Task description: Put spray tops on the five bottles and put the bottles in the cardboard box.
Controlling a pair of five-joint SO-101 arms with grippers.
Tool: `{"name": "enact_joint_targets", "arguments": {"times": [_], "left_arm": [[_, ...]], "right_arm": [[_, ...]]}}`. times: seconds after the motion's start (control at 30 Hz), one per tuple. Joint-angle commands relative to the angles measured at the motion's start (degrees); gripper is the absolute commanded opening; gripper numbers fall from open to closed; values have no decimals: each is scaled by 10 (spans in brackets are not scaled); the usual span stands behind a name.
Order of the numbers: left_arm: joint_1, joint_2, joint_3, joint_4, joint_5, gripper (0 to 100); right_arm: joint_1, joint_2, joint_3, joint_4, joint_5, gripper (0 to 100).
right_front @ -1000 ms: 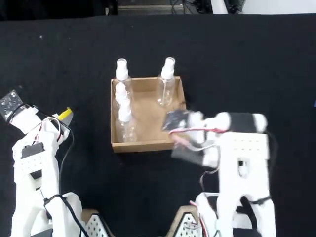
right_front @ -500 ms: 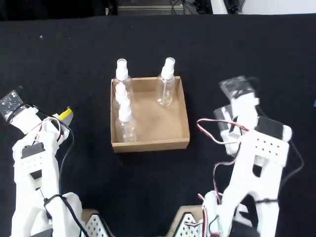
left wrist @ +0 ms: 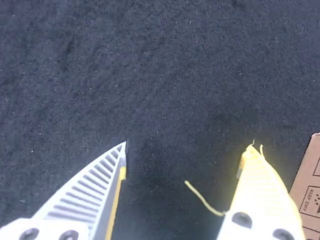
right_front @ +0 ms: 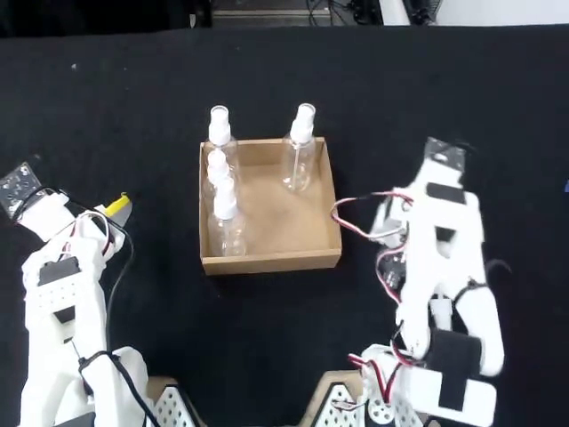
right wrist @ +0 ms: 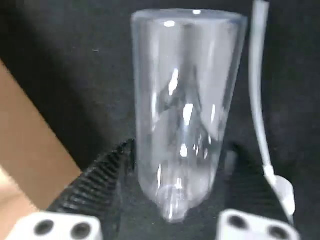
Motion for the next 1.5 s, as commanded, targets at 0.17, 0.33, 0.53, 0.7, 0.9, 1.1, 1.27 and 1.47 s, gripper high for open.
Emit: {"name": "enact_joint_targets", "arguments": {"times": [0.17,0.33,0.53,0.7,0.9,1.1,1.27,1.47], "left_arm": [[0,-13,-3,-10,-4,339],[-3,-13,-3,-10,-4,339],[0,-13,-3,-11,-4,339],[0,-13,-3,-10,-4,339],[0,-13,-3,-10,-4,339],[0,-13,-3,-10,-4,339],[0,-13,-3,-10,-4,339],[0,-13,-3,-10,-4,339]], "right_arm": [[-1,-1,-135,162,244,358],[119,2,-173,175,412,356],[238,0,-114,179,619,280],[262,-1,-34,160,651,272],[286,-1,43,79,651,270],[304,-1,54,71,651,267],[302,-1,96,39,651,184],[318,-6,111,-11,646,60]]}}
